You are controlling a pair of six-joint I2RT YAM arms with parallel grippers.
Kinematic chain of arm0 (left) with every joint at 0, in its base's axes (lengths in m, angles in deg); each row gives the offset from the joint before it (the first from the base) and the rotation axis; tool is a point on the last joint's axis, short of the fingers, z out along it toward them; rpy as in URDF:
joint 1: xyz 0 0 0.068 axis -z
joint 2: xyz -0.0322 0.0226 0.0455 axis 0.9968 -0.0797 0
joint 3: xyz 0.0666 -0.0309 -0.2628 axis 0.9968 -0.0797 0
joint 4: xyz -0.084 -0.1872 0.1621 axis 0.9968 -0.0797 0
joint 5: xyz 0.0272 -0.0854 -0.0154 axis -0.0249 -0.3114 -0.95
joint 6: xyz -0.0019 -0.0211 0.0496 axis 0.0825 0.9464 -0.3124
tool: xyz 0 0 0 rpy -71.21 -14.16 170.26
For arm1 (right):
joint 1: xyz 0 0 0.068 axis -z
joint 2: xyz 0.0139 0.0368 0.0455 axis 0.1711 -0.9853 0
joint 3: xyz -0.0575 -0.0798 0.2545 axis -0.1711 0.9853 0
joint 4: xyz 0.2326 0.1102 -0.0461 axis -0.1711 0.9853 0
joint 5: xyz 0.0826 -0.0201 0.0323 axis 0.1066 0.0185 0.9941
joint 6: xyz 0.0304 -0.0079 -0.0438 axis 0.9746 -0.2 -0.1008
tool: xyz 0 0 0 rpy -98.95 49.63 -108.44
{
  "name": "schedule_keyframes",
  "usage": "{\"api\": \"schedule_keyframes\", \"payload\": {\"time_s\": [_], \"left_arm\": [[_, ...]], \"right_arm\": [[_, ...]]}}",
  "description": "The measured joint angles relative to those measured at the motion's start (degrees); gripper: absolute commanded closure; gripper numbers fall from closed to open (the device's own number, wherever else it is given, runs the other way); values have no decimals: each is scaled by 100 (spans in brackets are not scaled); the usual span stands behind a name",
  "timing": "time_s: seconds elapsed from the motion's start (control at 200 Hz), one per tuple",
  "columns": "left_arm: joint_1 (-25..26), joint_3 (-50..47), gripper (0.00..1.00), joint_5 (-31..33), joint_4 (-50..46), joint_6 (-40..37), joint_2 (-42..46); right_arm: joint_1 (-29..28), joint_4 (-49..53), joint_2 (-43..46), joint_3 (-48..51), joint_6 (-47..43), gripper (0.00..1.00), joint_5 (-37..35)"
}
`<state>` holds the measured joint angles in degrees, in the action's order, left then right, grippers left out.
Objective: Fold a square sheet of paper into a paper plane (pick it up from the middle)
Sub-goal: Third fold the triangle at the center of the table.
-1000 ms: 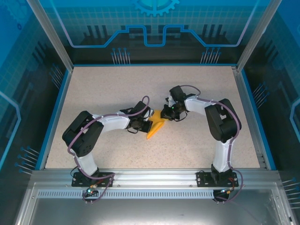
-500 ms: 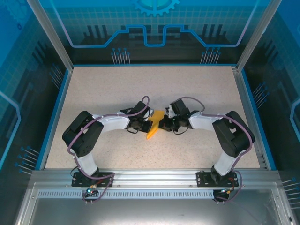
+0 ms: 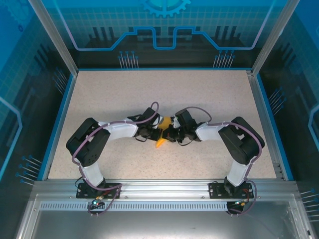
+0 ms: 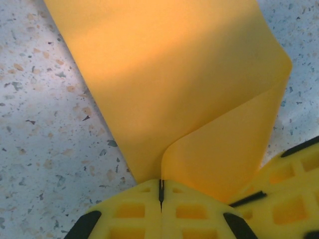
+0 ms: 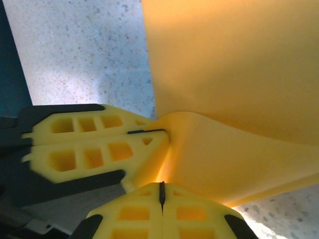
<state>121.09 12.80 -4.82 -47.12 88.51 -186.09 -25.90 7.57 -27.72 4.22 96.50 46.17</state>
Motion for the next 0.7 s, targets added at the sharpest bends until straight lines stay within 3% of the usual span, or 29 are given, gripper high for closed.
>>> {"api": "schedule_keyframes", "payload": {"time_s": [0.7], "left_arm": [[0,0,100,2,-4,-4,0]], "right_arm": [[85,-136,-155,144,-4,95,7]]}}
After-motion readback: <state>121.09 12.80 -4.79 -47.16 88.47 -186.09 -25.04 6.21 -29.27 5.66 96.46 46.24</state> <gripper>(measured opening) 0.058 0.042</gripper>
